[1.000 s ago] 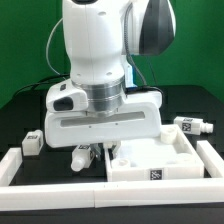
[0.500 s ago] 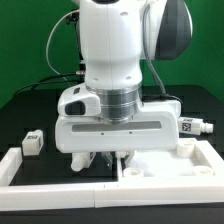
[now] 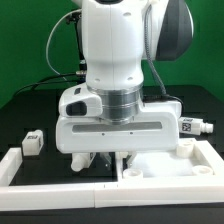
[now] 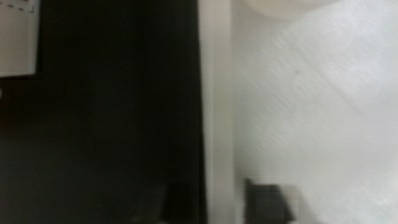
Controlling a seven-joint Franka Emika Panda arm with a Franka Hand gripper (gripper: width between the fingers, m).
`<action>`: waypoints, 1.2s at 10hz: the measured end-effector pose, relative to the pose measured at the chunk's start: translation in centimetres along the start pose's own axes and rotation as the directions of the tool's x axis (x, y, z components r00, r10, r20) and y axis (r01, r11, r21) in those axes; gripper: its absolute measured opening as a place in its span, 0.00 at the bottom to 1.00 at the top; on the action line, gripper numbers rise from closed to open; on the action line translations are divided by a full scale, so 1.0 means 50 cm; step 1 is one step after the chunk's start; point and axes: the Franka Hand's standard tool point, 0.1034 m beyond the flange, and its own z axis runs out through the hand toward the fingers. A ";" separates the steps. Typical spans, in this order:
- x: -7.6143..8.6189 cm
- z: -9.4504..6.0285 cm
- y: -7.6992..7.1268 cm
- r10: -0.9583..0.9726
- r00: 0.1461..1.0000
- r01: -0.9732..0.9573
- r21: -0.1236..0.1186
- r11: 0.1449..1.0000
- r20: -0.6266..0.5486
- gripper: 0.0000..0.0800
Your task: Assemble one leg
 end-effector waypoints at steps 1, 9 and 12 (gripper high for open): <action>0.000 0.000 0.000 0.000 1.000 0.000 0.000 1.000 0.000 0.34; -0.097 -0.113 0.027 -0.041 0.998 0.040 0.016 0.999 0.050 0.81; -0.151 -0.094 0.135 -0.092 0.993 0.091 0.015 0.996 0.076 0.81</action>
Offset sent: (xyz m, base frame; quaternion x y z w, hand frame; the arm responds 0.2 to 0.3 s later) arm -0.0566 -0.0099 0.0661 0.0194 -0.0611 -0.0168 0.9978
